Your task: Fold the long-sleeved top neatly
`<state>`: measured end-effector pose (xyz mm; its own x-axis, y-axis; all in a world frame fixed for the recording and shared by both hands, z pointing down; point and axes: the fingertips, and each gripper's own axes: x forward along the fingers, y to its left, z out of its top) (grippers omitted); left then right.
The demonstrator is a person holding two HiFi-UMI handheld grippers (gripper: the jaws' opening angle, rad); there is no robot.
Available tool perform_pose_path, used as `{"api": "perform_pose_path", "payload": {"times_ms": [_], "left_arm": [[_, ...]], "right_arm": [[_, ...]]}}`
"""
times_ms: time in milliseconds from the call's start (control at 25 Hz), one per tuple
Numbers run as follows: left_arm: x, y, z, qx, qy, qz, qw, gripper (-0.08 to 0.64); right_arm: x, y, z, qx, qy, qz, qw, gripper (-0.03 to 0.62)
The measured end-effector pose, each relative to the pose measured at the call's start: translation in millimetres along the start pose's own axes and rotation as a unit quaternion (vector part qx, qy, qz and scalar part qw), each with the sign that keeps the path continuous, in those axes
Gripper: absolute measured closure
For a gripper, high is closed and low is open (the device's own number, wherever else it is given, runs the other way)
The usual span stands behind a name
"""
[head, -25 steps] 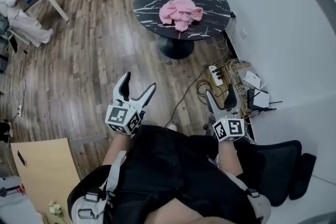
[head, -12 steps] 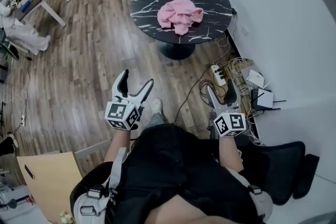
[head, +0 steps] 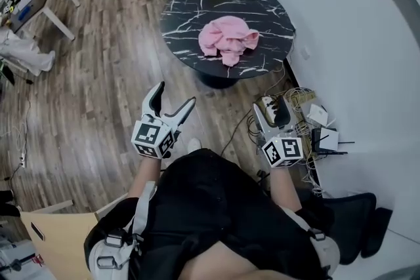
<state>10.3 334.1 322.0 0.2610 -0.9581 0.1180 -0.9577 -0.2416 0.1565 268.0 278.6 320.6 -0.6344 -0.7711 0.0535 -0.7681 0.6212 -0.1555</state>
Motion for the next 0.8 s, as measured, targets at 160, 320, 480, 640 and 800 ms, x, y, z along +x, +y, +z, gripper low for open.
{"api": "perform_pose_path", "payload": {"times_ms": [160, 320, 480, 640, 800], "left_arm": [[9.8, 38.9, 0.7, -0.004, 0.005, 0.008, 0.9999, 0.124], [18.6, 64.6, 3.4, -0.002, 0.005, 0.000, 1.0000, 0.124], [21.8, 82.4, 0.2, -0.002, 0.013, -0.008, 0.9999, 0.124], [29.0, 91.4, -7.7, -0.014, 0.023, -0.013, 0.9996, 0.124], [39.9, 89.2, -18.1, -0.018, 0.036, -0.022, 0.9990, 0.124]], "right_arm": [[39.8, 6.7, -1.2, 0.013, 0.000, 0.000, 1.000, 0.201], [70.1, 16.2, -5.5, 0.007, 0.001, -0.003, 1.000, 0.207], [88.9, 28.7, -12.0, 0.011, 0.008, -0.005, 1.000, 0.207], [95.6, 35.8, -17.7, 0.009, 0.019, 0.000, 1.000, 0.209], [92.4, 22.4, -28.9, 0.010, 0.036, -0.015, 0.999, 0.215]]}}
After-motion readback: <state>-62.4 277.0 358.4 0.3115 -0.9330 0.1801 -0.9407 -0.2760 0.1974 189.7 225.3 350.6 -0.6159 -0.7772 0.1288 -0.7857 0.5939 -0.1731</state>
